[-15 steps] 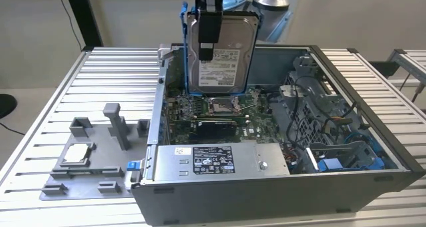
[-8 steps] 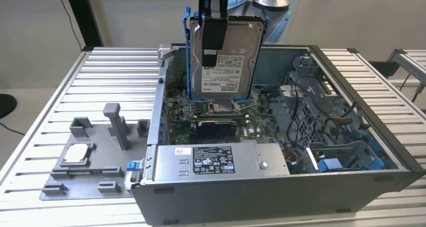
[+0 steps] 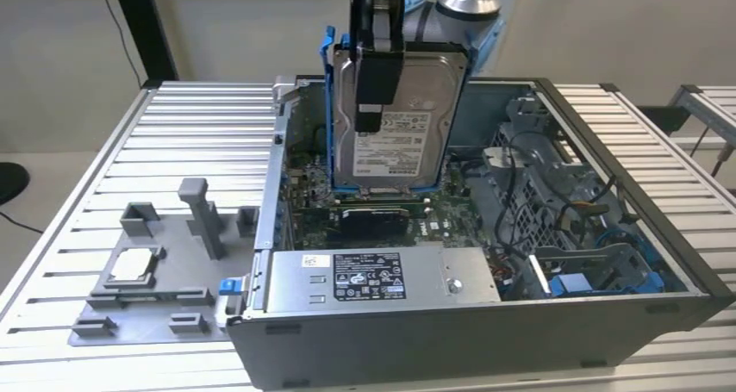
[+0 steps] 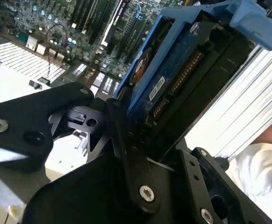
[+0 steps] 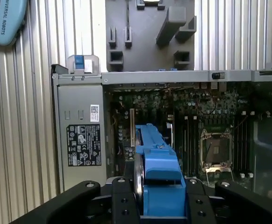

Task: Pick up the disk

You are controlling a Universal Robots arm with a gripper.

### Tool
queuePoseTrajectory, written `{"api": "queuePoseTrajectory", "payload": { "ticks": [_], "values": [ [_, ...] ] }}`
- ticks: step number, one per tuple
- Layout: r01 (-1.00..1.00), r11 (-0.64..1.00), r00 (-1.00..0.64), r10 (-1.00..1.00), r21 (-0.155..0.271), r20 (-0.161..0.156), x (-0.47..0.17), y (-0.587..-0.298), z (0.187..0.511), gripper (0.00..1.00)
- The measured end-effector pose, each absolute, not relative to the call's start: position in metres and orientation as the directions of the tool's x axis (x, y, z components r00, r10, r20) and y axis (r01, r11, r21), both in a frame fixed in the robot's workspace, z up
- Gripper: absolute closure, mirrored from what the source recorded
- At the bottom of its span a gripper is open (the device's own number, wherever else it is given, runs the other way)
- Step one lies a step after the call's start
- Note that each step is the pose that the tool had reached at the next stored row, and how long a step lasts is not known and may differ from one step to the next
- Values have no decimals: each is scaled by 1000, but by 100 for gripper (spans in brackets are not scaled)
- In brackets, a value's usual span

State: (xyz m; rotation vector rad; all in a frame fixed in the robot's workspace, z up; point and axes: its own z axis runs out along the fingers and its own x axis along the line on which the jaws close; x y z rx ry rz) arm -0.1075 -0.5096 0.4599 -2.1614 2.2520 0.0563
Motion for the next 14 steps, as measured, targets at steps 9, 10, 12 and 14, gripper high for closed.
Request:
{"api": "queuePoseTrajectory", "payload": {
  "ticks": [9,10,12,14],
  "values": [
    [-999,42,-42,-998,12,-39,-97,-525,459,100],
    [-999,42,-42,-998,12,-39,-94,-526,459,100],
    [-999,42,-42,-998,12,-39,-89,-528,459,100],
    [-999,42,-42,-998,12,-39,-81,-530,459,100]
  ]
}}
